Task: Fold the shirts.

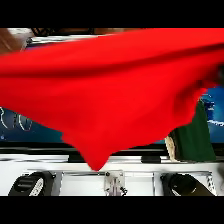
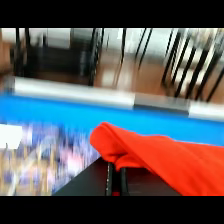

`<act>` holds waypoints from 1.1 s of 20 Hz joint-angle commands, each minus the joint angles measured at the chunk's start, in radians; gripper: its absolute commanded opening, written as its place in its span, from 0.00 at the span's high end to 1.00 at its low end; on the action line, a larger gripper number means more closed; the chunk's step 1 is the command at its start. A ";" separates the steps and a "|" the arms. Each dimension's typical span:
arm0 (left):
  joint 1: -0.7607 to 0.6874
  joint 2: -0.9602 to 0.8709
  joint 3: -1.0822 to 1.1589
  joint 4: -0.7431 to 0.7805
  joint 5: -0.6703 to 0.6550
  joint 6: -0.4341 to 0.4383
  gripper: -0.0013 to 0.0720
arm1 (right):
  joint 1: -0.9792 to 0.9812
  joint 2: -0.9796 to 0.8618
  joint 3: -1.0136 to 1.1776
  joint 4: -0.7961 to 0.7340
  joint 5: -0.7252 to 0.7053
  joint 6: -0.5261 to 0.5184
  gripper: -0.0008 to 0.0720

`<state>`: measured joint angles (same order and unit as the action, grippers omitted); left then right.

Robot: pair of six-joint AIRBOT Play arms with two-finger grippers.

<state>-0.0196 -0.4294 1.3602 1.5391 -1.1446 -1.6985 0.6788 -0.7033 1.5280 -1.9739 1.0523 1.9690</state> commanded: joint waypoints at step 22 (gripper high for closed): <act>0.000 -0.129 -0.698 -0.309 0.199 0.173 0.93 | -0.414 -0.789 -0.082 0.604 0.365 -0.285 0.23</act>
<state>-0.0196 -0.5564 0.6643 1.2209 -0.9615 -1.5448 0.3321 -1.5341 1.5032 -1.4261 1.2716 1.7218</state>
